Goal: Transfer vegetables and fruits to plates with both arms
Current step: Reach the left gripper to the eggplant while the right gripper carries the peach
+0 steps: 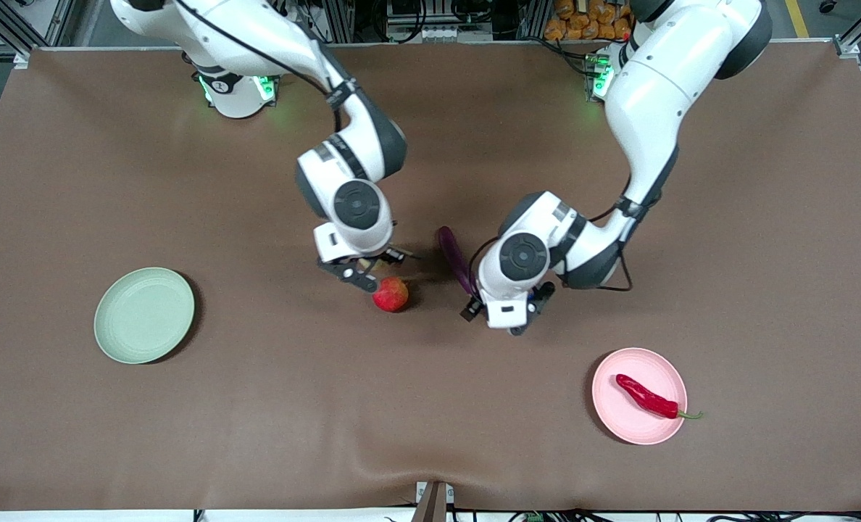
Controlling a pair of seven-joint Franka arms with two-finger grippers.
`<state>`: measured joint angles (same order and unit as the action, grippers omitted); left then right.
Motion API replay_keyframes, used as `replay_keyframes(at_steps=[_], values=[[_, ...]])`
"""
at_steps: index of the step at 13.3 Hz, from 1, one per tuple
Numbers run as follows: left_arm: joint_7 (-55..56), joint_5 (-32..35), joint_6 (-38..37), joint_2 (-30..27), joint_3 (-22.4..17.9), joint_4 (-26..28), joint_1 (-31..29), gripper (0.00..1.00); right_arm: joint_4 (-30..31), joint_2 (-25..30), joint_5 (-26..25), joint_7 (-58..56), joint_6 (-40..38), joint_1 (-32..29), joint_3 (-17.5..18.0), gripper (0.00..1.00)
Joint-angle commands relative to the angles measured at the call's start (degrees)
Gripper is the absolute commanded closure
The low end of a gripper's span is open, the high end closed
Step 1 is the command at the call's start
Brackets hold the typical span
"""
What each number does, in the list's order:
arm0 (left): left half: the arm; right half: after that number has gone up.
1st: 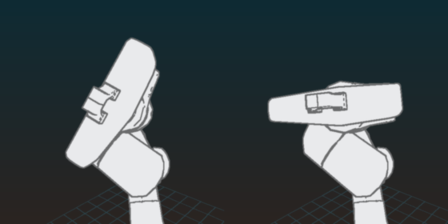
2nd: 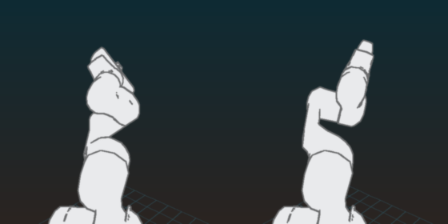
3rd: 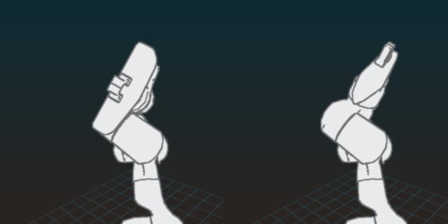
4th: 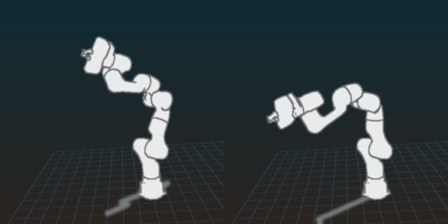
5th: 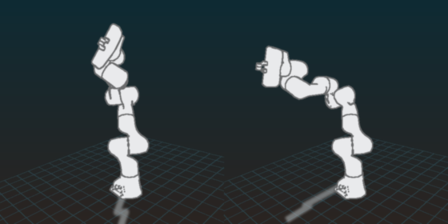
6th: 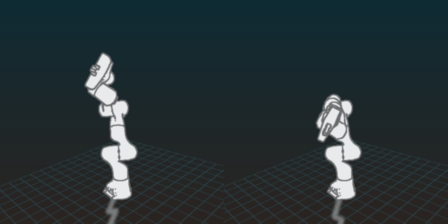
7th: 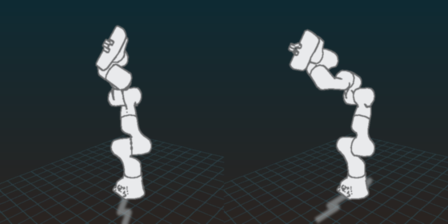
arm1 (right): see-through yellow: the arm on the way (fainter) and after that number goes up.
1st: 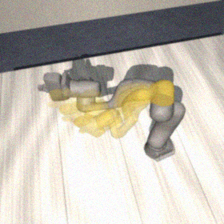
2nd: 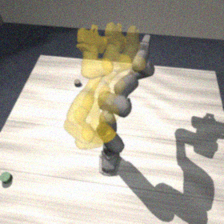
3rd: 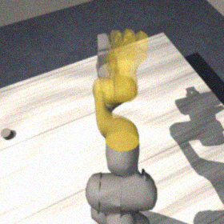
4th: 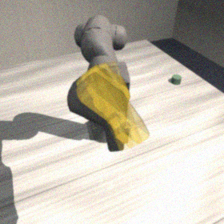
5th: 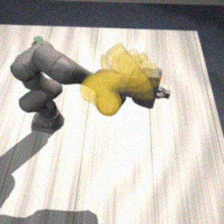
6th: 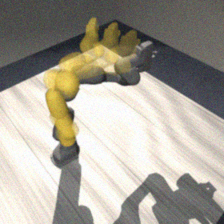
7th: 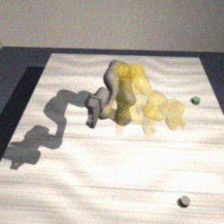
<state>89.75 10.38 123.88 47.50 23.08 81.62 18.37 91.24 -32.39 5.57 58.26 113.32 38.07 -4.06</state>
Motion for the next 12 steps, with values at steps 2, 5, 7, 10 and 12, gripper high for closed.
replay_keyframes(at_steps=[2, 5, 7, 10, 12], values=[[0.9, 1.6, 10.0, -1.4, -0.1, 9.1, 2.4, 0.00, 1.3, 3.3, -0.6, -8.8, -3.3, -6.0, 1.0, 0.69], [1.0, 4.8, 11.3, -1.9, -0.1, 11.1, 2.2, 0.90, 1.5, 4.4, -0.6, -20.1, -6.4, -11.6, 1.0, 0.69], [0.8, 5.0, 11.3, -2.1, -0.1, 10.8, 1.8, 1.00, 2.7, 5.4, -0.6, -29.0, -6.9, -14.8, 0.9, 0.69], [0.1, 5.1, 10.9, -5.6, -0.7, 10.5, 0.6, 1.00, 5.7, 7.2, -2.7, -41.4, -6.5, -20.5, 0.9, 0.73], [-1.8, 5.1, 10.4, -9.7, -0.7, 10.5, -3.1, 1.00, 7.8, 8.3, -9.4, -45.3, -5.8, -21.8, 0.9, 0.80]])
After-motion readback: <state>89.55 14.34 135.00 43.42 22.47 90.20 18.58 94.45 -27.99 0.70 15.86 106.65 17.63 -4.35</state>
